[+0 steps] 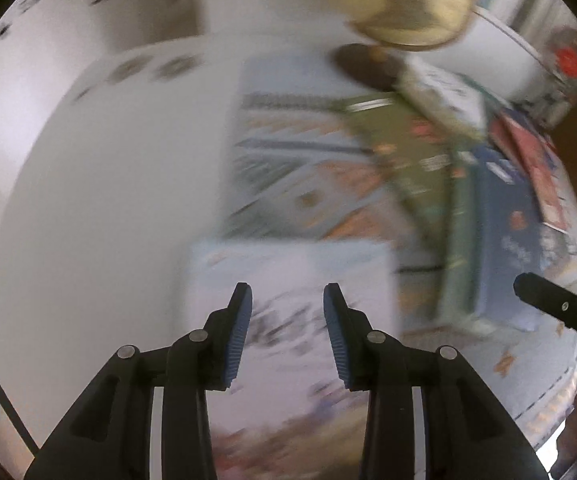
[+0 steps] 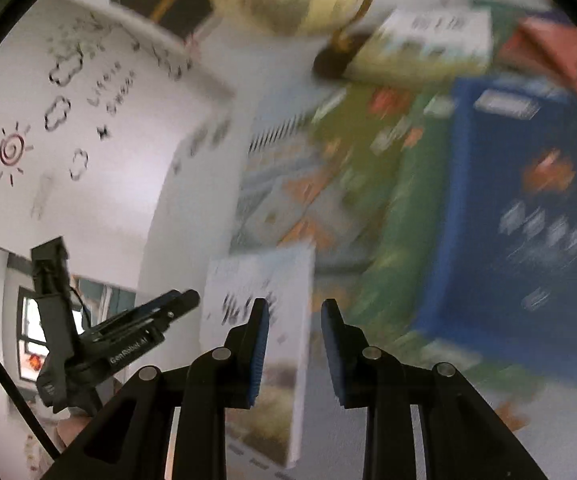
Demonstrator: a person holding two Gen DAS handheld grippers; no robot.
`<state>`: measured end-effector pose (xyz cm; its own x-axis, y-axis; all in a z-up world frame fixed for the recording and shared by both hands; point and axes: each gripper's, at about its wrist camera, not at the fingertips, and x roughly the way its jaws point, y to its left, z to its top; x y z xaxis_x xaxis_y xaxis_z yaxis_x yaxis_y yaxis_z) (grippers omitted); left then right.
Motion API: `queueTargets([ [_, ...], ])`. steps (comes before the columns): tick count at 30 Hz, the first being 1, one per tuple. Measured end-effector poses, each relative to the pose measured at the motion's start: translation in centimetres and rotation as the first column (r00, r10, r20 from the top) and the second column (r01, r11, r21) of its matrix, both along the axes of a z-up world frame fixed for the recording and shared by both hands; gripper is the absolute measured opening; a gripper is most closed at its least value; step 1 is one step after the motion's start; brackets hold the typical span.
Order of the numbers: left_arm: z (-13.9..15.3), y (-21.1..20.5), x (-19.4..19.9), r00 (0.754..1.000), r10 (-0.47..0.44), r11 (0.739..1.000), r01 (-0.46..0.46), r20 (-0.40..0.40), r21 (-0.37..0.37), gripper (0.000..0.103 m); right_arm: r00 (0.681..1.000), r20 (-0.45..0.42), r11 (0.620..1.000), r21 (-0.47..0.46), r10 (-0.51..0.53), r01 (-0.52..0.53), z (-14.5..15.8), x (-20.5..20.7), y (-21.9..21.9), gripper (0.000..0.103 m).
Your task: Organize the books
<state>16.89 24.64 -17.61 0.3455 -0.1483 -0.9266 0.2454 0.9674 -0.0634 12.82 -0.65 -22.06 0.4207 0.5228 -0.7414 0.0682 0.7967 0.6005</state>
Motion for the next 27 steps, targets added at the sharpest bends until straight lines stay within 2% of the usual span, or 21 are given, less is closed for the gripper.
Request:
queueTargets([
  [5,0.3,-8.2,1.6,0.989,-0.146,0.988,0.145,-0.008,-0.054,0.037,0.99,-0.022,0.989,-0.044,-0.139,0.138,0.0,-1.7,-8.5,0.028],
  [10,-1.3,-14.3,1.9,0.971,-0.228,0.971,0.221,-0.065,-0.095,0.038,0.959,-0.087,0.961,-0.079,-0.271,0.264,-1.7,-3.5,-15.9,0.03],
  [15,-3.5,-17.9,1.3,0.962,-0.245,0.969,0.237,-0.122,-0.074,0.038,0.955,-0.161,0.968,-0.023,-0.249,0.249,-4.4,-4.0,-18.3,0.034],
  [18,-4.8,-19.1,1.1,0.957,-0.25,0.968,0.246,-0.149,-0.049,0.038,0.961,-0.159,0.974,-0.04,-0.228,0.224,-5.0,-4.0,-18.4,0.034],
  [20,-4.7,-19.7,0.8,0.957,-0.261,0.965,0.259,-0.126,-0.027,0.039,0.965,-0.136,0.975,-0.046,-0.224,0.22,-5.1,-4.0,-18.5,0.034],
  [22,-4.7,-20.1,0.6,0.953,-0.275,0.961,0.274,-0.128,-0.032,0.039,0.967,-0.121,0.974,-0.063,-0.223,0.216,-5.2,-3.4,-18.5,0.034],
  [24,-4.6,-20.3,0.6,0.95,-0.283,0.959,0.278,-0.135,-0.055,0.039,0.968,-0.121,0.975,-0.04,-0.22,0.216,-5.7,-2.9,-18.8,0.036],
  [27,-4.7,-20.5,1.0,0.95,-0.276,0.96,0.263,-0.144,-0.1,0.044,0.971,-0.1,0.976,-0.013,-0.216,0.216,-5.9,-2.2,-18.9,0.039],
])
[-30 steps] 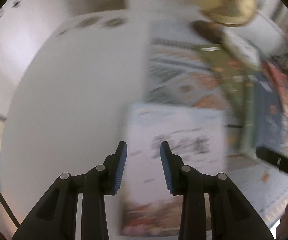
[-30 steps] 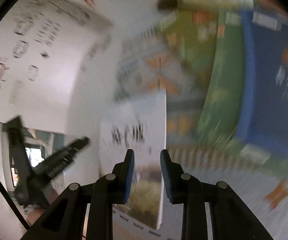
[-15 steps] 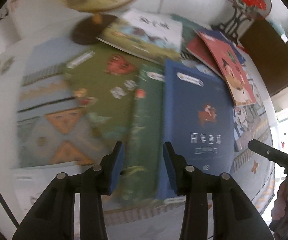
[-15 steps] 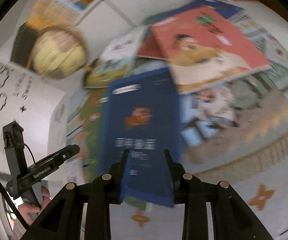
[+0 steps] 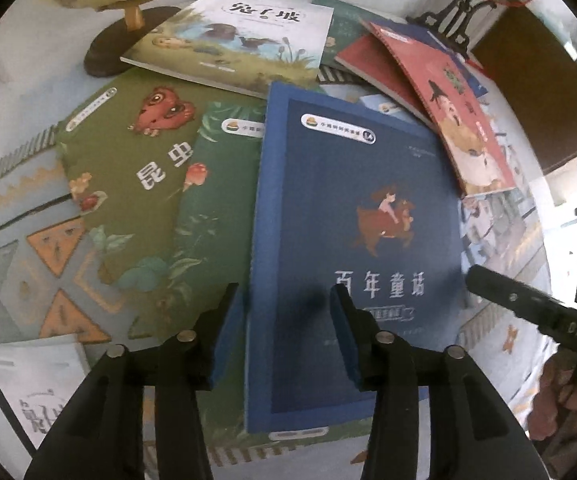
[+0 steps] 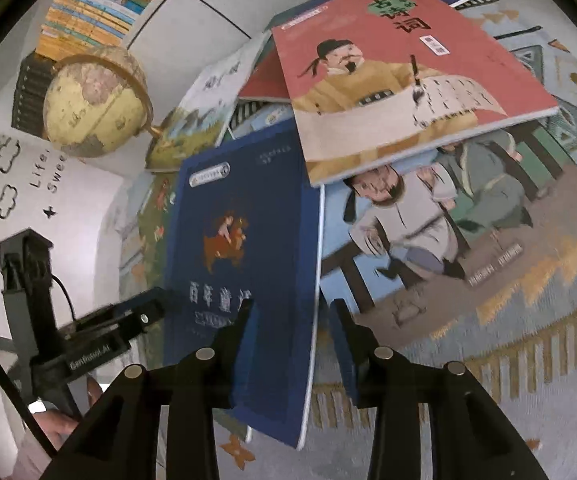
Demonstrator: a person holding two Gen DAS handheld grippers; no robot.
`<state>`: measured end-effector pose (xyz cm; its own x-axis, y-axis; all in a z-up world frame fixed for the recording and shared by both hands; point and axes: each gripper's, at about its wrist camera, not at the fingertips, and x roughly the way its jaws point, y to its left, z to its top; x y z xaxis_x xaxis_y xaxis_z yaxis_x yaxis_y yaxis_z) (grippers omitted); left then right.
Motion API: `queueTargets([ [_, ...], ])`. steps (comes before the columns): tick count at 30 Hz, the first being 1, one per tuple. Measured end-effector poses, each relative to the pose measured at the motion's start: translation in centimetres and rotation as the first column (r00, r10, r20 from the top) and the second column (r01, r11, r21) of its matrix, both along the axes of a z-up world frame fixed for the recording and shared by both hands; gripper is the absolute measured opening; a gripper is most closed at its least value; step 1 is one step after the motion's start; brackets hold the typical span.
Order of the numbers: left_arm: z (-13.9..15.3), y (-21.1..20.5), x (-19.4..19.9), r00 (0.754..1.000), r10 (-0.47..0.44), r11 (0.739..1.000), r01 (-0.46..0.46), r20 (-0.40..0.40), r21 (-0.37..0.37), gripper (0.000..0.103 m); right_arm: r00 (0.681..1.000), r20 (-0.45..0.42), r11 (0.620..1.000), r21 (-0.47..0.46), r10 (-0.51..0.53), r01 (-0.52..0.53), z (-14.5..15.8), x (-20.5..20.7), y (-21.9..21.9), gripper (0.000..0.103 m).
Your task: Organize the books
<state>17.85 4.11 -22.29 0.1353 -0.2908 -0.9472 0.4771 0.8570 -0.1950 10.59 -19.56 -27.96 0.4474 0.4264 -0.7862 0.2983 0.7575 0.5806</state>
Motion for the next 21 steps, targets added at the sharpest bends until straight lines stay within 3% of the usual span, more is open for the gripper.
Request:
queueTargets([
  [4,0.0,0.0,0.3,1.0,0.016,0.999,-0.017,-0.027,-0.049,0.052,0.999,0.021,0.999,0.038,0.025,-0.025,-0.3,0.5,0.6,0.05],
  [10,-0.1,1.1,0.7,0.997,0.04,0.992,-0.048,-0.073,-0.119,0.052,0.999,0.041,0.989,0.146,-0.018,0.012,-1.0,0.0,-0.4,0.051],
  [15,0.1,1.9,0.7,0.993,0.045,0.984,-0.064,-0.112,-0.167,0.052,0.999,0.048,0.995,0.097,0.012,-0.016,-0.6,0.2,0.2,0.051],
  [21,1.1,3.5,0.8,0.984,0.074,0.952,-0.118,-0.161,-0.283,0.052,0.999,0.049,0.994,0.105,0.006,-0.012,-0.7,0.1,0.1,0.051],
])
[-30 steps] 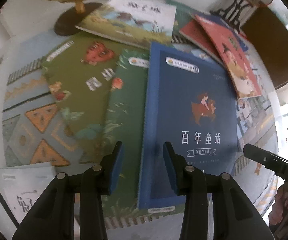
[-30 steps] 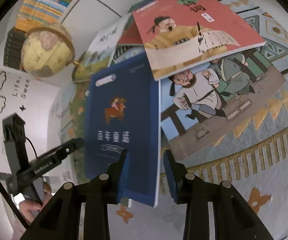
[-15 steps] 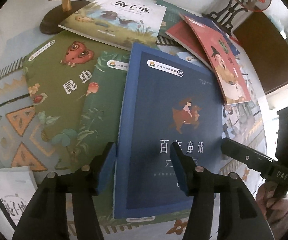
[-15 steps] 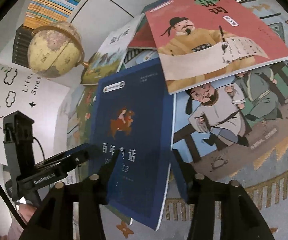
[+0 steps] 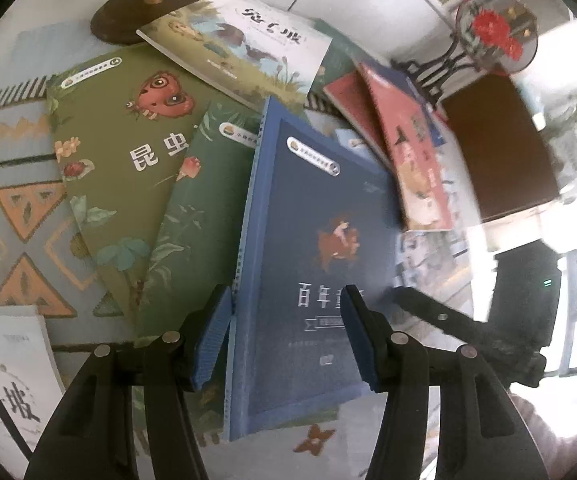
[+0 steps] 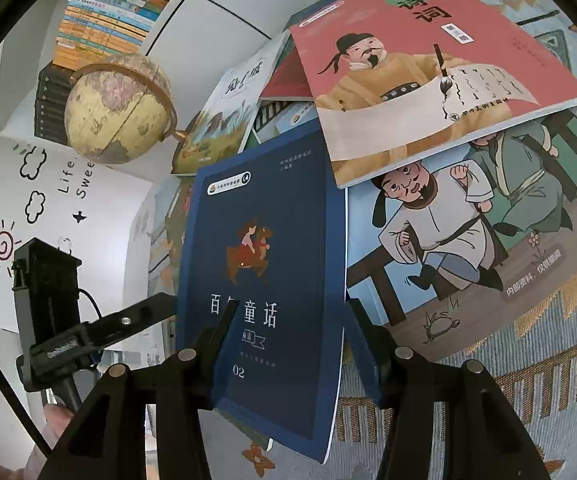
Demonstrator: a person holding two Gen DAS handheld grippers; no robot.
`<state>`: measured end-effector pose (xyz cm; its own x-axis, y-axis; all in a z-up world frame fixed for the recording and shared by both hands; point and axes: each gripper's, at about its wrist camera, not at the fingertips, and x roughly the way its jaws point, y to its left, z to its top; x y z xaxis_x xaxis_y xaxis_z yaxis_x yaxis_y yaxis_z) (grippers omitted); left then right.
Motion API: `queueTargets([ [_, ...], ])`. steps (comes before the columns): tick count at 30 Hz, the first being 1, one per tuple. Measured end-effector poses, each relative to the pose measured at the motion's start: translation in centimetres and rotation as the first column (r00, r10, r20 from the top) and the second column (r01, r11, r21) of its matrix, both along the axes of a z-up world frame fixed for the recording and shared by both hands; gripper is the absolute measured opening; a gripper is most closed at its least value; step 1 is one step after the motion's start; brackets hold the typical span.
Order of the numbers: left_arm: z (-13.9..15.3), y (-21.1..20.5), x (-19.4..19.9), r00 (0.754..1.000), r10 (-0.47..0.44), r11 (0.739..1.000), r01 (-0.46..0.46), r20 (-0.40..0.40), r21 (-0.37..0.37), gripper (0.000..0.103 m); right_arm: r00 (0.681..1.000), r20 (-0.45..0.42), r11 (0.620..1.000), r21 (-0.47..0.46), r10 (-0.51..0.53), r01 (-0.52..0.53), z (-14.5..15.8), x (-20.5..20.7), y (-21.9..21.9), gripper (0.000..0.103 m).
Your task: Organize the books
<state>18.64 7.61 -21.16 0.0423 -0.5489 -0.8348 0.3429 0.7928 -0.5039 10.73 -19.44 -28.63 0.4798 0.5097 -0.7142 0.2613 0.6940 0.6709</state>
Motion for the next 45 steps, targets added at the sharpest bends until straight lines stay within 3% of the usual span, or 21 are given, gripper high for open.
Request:
queueTargets([
  [17,1.8,1.1,-1.0,1.0,0.03,0.994,-0.03,-0.002,-0.105,0.046,1.0,0.009,1.0,0.007,-0.014,0.014,0.0,-0.3,0.0,0.051],
  [21,0.8,0.7,-1.2,1.0,0.013,1.0,-0.013,0.016,0.004,0.046,1.0,-0.023,0.995,0.103,-0.016,0.018,-0.7,-0.7,-0.4,0.053],
  [25,-1.3,0.2,-1.3,1.0,0.004,0.997,-0.002,-0.016,0.075,0.046,1.0,0.007,0.981,0.191,-0.021,0.019,-1.1,-2.1,-1.3,0.053],
  [28,-1.7,-0.5,-2.0,1.0,-0.029,0.991,0.027,0.011,0.129,0.046,0.998,0.059,0.968,0.252,-0.024,0.008,-0.8,-2.8,-1.8,0.053],
  [32,-1.8,0.2,-1.6,0.999,0.021,0.998,-0.019,-0.033,0.061,0.046,0.999,0.053,0.97,0.241,0.01,-0.023,-0.9,-3.2,-2.1,0.049],
  [34,-1.7,0.9,-1.5,0.998,0.044,0.999,-0.043,-0.052,0.025,0.046,0.999,0.033,0.961,0.278,-0.004,-0.005,-1.8,-3.7,-2.7,0.042],
  [37,-1.8,0.0,-2.1,1.0,-0.011,0.995,0.012,-0.016,0.101,0.046,0.994,0.11,0.91,0.414,-0.023,-0.025,-1.2,-4.5,-3.1,0.038],
  [39,-1.8,-0.5,-2.3,1.0,-0.026,0.992,0.026,0.004,0.126,0.046,0.992,0.121,0.929,0.363,0.035,-0.077,-0.3,-4.1,-2.2,0.038],
  [45,-1.7,-1.3,-2.7,0.999,-0.048,0.987,0.045,0.019,0.155,0.046,0.995,0.023,0.935,0.34,0.097,-0.099,-2.3,-4.4,-0.3,0.036],
])
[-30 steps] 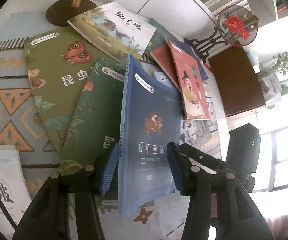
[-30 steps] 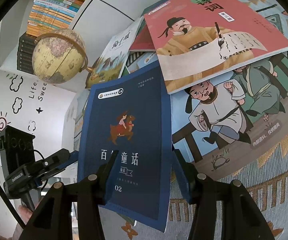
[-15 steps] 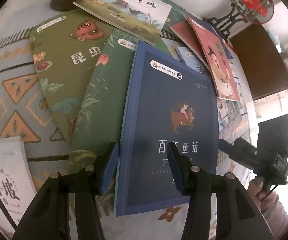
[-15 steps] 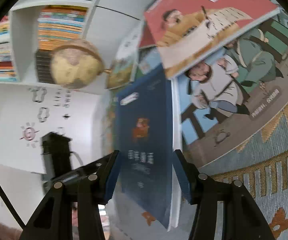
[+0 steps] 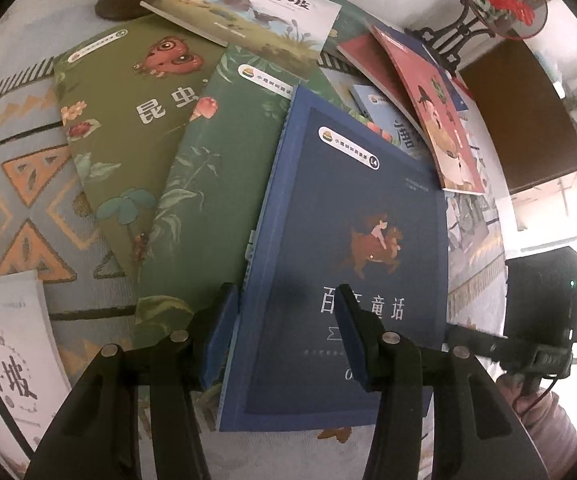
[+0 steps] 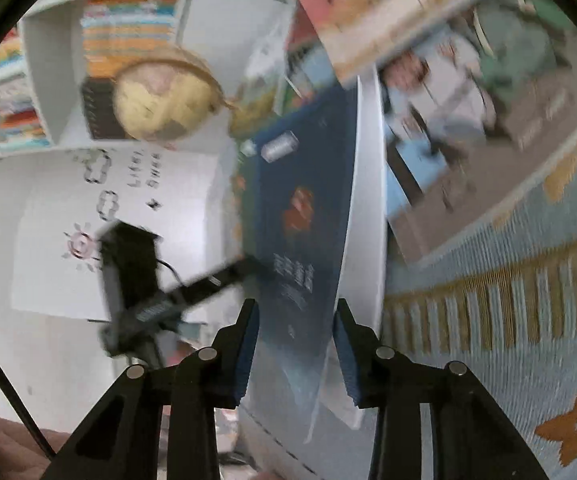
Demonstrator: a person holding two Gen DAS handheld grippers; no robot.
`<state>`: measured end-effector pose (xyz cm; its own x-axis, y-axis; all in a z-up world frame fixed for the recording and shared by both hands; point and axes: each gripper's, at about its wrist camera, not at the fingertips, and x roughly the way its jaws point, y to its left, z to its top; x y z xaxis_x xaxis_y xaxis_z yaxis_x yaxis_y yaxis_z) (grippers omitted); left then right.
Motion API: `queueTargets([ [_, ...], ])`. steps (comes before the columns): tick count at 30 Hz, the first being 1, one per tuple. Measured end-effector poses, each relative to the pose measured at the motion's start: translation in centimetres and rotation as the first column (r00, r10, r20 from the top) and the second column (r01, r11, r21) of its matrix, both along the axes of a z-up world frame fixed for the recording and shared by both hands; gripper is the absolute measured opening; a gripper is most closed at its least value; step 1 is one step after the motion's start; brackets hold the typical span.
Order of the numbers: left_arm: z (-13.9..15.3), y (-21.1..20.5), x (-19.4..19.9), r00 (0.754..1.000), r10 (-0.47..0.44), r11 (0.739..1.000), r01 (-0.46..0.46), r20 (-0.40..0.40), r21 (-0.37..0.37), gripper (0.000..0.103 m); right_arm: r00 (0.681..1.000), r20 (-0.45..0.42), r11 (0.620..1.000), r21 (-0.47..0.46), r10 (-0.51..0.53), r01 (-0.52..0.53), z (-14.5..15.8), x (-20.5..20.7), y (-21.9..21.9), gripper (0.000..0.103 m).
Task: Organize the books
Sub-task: 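Grasp the blue book edge with the right gripper while the left gripper grips it, lift upright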
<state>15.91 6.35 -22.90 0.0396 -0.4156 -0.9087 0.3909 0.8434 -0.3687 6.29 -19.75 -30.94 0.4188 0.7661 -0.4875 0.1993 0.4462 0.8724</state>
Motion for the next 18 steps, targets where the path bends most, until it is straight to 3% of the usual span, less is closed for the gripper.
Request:
queueTargets([
  [2,0.0,0.0,0.1,1.0,0.006,1.0,-0.007,-0.027,-0.016,0.046,1.0,-0.007,1.0,-0.019,-0.01,0.01,-0.2,-0.2,0.4,0.02],
  [3,-0.2,0.2,0.2,0.997,0.013,0.999,-0.017,-0.07,-0.049,0.046,1.0,-0.022,0.999,-0.046,-0.014,0.013,-0.4,-0.1,0.6,0.005],
  [4,-0.5,0.4,0.2,0.994,0.022,0.996,-0.031,-0.111,-0.082,0.046,0.999,-0.041,0.998,-0.066,-0.026,0.024,-0.7,0.0,0.7,0.005],
  [7,-0.4,0.5,-0.4,0.993,0.012,0.994,-0.024,-0.119,-0.104,0.047,0.997,-0.034,0.998,0.01,-0.065,0.065,-1.1,-0.2,0.0,0.004],
  [10,0.2,0.8,-1.0,0.989,0.009,0.981,-0.037,-0.145,-0.192,0.047,0.995,-0.067,0.996,-0.042,-0.077,0.075,-1.4,-0.5,-0.8,0.004],
  [13,1.1,0.8,-1.5,0.989,0.003,0.959,-0.044,-0.148,-0.279,0.047,0.99,-0.09,0.994,-0.034,-0.107,0.104,-1.8,-0.8,-1.5,0.003],
  [18,0.6,1.3,-1.4,0.983,0.04,0.941,-0.098,-0.18,-0.323,0.046,0.987,-0.101,0.992,-0.023,-0.122,0.121,-1.9,-0.8,-1.9,0.003],
])
